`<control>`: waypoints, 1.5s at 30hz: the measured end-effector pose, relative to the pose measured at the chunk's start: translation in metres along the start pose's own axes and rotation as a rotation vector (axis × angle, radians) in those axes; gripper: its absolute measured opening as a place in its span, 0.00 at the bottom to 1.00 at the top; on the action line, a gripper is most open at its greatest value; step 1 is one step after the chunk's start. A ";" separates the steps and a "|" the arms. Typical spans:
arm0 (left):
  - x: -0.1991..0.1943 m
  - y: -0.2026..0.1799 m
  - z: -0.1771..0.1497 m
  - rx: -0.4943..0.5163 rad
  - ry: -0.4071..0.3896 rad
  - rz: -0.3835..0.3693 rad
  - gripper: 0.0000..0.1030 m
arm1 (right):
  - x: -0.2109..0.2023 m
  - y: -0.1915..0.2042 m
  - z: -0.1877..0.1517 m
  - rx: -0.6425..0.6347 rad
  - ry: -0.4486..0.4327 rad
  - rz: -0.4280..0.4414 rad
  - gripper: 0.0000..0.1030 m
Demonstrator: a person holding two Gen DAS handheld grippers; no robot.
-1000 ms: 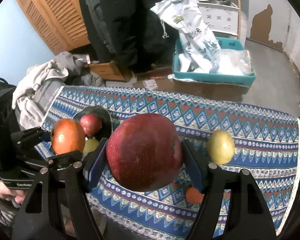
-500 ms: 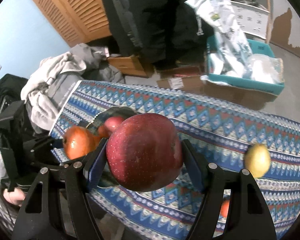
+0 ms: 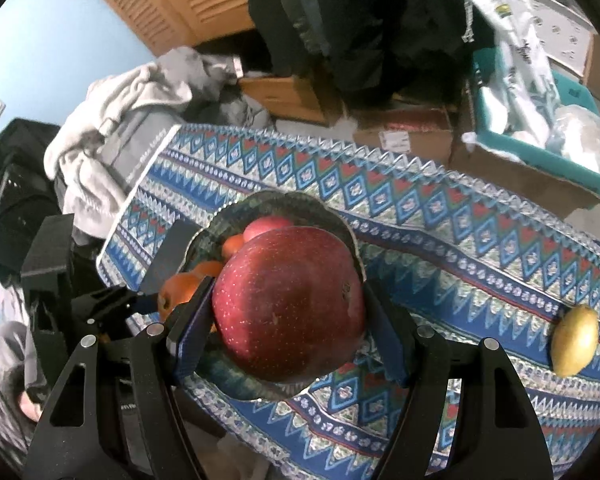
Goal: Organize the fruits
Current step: 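Release the red apple with the right tool while the left tool releases the orange into the bowl, then move both tools back from the bowl toward the pear and orange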
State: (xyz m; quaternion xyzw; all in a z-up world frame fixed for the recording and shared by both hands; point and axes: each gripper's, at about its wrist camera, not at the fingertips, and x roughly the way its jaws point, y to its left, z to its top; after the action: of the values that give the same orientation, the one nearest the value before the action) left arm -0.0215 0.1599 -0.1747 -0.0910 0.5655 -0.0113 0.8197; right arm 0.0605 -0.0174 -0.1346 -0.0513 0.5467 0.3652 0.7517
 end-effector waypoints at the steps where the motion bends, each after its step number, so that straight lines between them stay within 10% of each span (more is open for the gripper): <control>1: 0.003 0.000 -0.002 0.004 0.009 0.004 0.65 | 0.005 0.001 0.000 -0.004 0.009 -0.003 0.71; 34: 0.053 0.013 -0.022 -0.085 0.164 -0.006 0.66 | 0.078 0.007 -0.003 -0.045 0.152 -0.077 0.71; 45: 0.017 0.003 -0.007 -0.052 0.037 0.010 0.66 | 0.064 0.009 0.001 -0.045 0.117 -0.064 0.74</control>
State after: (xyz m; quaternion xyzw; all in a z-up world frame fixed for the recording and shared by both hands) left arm -0.0220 0.1594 -0.1934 -0.1094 0.5810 0.0058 0.8065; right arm 0.0647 0.0212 -0.1862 -0.1071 0.5795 0.3495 0.7284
